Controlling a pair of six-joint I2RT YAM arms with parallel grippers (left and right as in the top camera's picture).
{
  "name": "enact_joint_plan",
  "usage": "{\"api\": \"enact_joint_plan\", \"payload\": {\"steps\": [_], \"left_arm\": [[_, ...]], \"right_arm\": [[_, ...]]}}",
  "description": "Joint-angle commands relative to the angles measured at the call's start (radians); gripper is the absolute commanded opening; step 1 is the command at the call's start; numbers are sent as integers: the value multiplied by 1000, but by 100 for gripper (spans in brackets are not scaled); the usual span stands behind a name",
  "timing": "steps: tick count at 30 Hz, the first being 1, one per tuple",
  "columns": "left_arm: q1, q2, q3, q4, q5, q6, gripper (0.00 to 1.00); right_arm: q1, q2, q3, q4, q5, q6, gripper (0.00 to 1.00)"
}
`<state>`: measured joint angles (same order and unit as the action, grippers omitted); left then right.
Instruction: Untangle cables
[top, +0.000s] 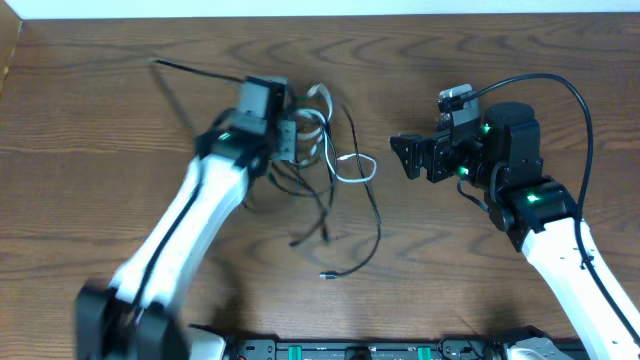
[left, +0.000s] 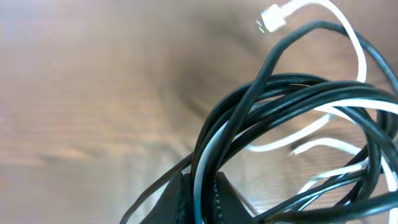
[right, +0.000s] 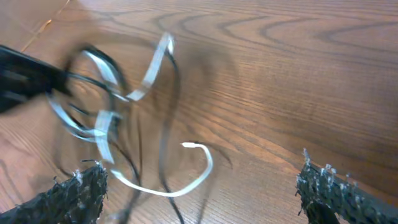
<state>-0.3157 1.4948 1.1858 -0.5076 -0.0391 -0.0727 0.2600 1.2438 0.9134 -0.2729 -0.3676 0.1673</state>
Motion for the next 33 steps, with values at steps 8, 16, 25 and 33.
{"api": "enact_joint_plan", "payload": {"steps": [8,16,25,33], "left_arm": [[-5,-269,10,-4,137,480,7],[-5,-280,10,-1,270,514,8],[-69,-280,10,68,466,515,7],[-130,-292,10,99,477,513,7]], "right_arm": [[-4,0,6,82,-164,-8,96],[-3,0,6,194,-343,-3,96],[27,0,6,210,-256,19,96],[47,31,6,104,13,19,98]]}}
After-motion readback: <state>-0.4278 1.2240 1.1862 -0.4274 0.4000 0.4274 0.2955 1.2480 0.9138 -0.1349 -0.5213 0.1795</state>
